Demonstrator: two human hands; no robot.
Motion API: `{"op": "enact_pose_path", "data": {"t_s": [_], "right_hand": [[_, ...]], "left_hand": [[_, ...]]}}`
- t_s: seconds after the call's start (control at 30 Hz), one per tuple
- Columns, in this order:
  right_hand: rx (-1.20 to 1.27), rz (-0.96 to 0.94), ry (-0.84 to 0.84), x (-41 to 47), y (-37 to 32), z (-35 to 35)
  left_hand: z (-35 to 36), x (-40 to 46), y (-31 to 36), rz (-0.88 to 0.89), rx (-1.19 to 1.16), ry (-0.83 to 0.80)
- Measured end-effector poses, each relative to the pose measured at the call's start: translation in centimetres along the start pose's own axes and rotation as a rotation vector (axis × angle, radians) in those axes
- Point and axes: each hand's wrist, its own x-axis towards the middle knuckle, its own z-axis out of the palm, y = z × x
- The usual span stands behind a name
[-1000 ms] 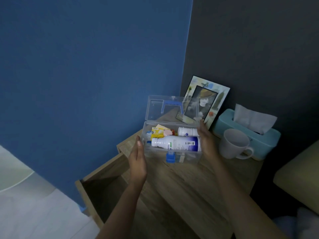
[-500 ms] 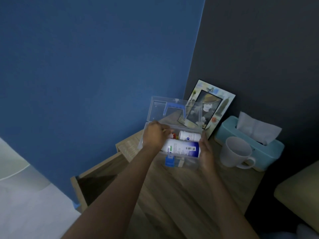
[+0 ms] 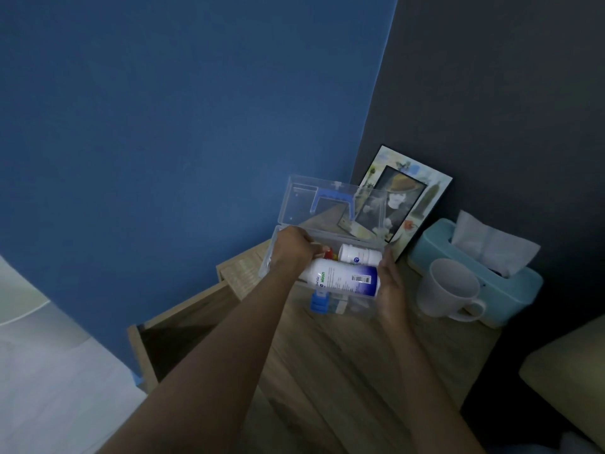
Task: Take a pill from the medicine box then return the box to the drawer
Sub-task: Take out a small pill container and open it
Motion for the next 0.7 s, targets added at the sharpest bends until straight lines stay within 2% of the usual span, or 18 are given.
{"op": "enact_pose_path", "data": {"t_s": [0.27,0.33,0.47,0.57,0.7], "right_hand": [[0.039,-0.013,0.007,-0.2,-0.3,0.0],[0.038,-0.053,0.032,-0.9,-0.9,0.0],[-0.053,-0.234,0.062,-4.3,-2.7,0.4],[-0.022,-0.256,0.046,-8.0,-2.6,0.6],[0.004,-0.202,0.039,-12.6,-1.2,0.0]], "left_hand": [[-1.4,-1.3,0.9,0.046,-0.067,0.090],[-2.0,-2.9,1.7,0.056,-0.256,0.089],[-1.8,-8.2,2.2,0.040,-0.735,-0.105],[-0.3,-12.2,1.2,-0.008,-0.908,-0.186],[1.7,-16.5,-1.0,-0.060,-0.968,-0.247]]}}
